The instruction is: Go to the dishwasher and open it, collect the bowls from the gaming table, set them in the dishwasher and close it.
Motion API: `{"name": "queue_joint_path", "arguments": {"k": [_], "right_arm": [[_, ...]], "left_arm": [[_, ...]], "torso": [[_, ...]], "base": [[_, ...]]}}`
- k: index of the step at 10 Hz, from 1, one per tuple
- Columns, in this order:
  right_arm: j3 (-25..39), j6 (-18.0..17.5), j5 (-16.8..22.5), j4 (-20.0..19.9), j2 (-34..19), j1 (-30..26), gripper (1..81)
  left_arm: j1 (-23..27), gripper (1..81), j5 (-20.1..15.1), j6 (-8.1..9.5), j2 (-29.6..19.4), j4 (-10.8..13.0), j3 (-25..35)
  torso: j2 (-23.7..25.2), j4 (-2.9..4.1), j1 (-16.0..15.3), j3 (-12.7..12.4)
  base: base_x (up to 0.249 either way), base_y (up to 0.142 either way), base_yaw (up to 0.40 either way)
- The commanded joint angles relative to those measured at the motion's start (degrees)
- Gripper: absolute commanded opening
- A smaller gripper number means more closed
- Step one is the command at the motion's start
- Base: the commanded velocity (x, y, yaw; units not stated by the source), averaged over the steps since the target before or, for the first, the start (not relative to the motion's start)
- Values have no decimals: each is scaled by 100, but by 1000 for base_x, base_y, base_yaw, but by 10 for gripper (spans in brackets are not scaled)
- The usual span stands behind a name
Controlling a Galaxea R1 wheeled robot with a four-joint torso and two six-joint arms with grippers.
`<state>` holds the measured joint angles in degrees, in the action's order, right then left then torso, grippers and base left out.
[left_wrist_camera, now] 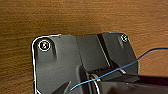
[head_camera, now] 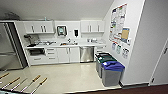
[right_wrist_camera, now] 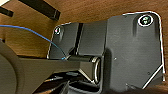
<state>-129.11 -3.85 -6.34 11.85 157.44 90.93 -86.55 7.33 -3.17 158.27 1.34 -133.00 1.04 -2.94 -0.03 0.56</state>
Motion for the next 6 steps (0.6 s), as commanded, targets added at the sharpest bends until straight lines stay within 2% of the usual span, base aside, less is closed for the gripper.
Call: {"name": "queue_joint_path", "arguments": {"k": [1, 6], "right_arm": [[106, 34, 247, 98, -114, -307, 811], [106, 42, 247, 98, -114, -316, 811]], "left_arm": [[266, 811, -249, -35, -102, 68, 72], [266, 811, -249, -35, -102, 68, 72]], "torso": [[0, 0, 0, 0], [0, 0, -2, 0]], "base": [[124, 0, 0], [128, 0, 0]]}}
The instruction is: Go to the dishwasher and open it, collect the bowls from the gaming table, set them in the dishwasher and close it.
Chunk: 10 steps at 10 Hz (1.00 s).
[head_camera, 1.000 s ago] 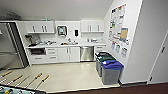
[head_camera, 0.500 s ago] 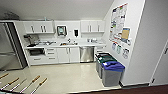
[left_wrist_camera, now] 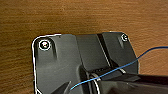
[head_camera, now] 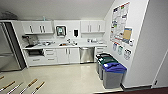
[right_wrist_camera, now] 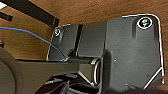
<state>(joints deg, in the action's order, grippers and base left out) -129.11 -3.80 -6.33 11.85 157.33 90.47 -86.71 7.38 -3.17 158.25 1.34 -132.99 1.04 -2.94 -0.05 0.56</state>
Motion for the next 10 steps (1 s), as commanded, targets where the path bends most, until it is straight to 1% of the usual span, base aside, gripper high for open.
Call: {"name": "queue_joint_path", "arguments": {"k": [1, 10], "right_arm": [[106, 37, 246, 98, -103, -270, 811], [115, 38, 246, 98, -103, -270, 811]], "left_arm": [[273, 811, -254, -35, -100, 68, 71], [281, 811, -254, -35, -100, 68, 71]], "torso": [[0, 0, 0, 0], [0, 0, 0, 0]], "base": [[142, 0, 0], [151, 0, 0]]}}
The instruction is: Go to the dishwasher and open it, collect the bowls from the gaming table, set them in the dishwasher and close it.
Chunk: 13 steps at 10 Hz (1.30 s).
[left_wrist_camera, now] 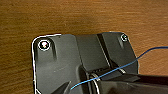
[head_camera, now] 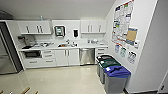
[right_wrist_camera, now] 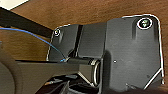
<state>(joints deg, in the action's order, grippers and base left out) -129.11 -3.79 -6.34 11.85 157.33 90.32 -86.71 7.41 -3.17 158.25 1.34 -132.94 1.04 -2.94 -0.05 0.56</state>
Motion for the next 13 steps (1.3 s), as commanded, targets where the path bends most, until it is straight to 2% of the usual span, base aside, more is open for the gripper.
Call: {"name": "queue_joint_path", "arguments": {"k": [1, 13], "right_arm": [[115, 36, 247, 98, -103, -264, 811], [150, 36, 256, 98, -112, -255, 811]], "left_arm": [[282, 811, -258, -35, -100, 68, 66], [282, 811, -249, -43, -56, 68, 57]], "torso": [[0, 0, 0, 0], [0, 0, 0, 0]], "base": [[152, 0, 0], [152, 0, 0]]}}
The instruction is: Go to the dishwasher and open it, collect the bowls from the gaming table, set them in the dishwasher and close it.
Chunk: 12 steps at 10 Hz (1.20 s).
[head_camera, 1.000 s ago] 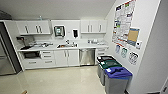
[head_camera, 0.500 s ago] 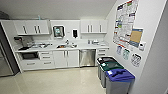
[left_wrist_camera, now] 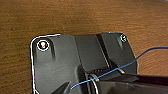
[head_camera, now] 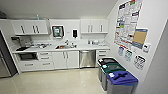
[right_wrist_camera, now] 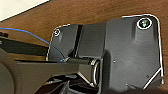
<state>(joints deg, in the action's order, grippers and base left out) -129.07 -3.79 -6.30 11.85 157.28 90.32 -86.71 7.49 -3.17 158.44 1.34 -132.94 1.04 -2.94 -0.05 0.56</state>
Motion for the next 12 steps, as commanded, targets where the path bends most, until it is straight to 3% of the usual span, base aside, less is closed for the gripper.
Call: {"name": "queue_joint_path", "arguments": {"k": [1, 12], "right_arm": [[173, 28, 252, 98, -107, -264, 811], [191, 36, 244, 98, -116, -255, 811]], "left_arm": [[273, 811, -256, -43, -75, 77, 66], [273, 811, -256, -43, -84, 77, 66]], "torso": [[0, 0, 0, 0], [0, 0, -5, 0]], "base": [[152, 0, 0], [152, 0, 0]]}}
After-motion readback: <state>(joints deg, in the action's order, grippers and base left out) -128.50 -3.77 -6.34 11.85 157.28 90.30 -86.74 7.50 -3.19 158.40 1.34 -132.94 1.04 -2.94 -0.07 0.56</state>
